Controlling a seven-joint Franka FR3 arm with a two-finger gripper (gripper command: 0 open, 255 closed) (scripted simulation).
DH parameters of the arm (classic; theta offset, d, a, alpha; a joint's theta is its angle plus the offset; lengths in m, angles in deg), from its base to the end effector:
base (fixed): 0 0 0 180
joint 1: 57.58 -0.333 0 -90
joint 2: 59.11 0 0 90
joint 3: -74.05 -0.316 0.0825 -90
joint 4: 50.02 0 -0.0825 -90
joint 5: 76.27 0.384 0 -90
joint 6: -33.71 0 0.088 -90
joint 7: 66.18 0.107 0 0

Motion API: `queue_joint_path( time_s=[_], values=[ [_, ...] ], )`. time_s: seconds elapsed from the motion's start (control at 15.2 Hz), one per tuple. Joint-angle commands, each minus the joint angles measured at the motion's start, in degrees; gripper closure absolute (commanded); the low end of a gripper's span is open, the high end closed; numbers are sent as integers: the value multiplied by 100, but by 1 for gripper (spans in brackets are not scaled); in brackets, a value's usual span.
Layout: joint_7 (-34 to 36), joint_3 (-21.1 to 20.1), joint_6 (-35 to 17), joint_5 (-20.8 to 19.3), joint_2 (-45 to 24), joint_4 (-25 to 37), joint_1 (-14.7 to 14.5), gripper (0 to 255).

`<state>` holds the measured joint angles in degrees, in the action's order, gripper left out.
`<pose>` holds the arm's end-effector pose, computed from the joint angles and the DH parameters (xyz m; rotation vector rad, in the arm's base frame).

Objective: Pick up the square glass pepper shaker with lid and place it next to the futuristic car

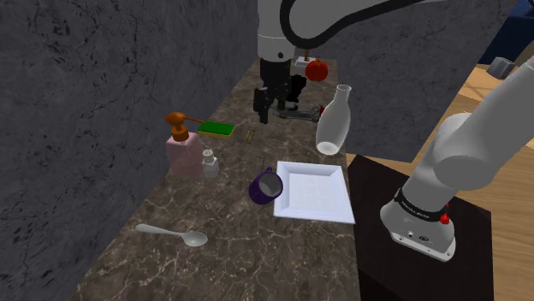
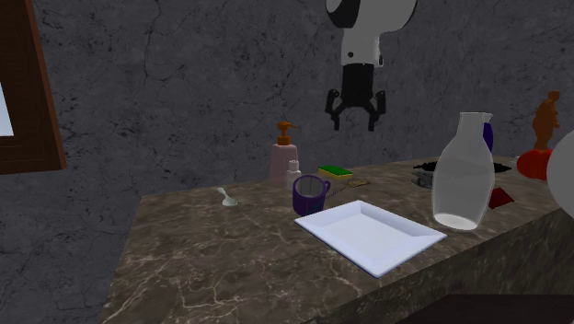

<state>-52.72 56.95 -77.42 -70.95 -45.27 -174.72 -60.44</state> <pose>0.4495 0.1774 0.4878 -3.1254 -0.1116 0.0137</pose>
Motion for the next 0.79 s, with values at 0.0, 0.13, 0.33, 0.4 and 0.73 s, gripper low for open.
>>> queue_joint_path(
  time_s=[0.0, 0.13, 0.33, 0.4, 0.73],
  values=[
    [275, -170, -155, -135, -450, 283, -35, 0],
    [540, -304, -239, -312, -897, 617, -80, 0],
    [942, -456, -305, -630, -1591, 1179, -188, 0],
    [1073, -493, -309, -745, -1827, 1383, -237, 0],
    [1666, -560, -194, -1328, -3041, 2552, -592, 0]
  ],
)
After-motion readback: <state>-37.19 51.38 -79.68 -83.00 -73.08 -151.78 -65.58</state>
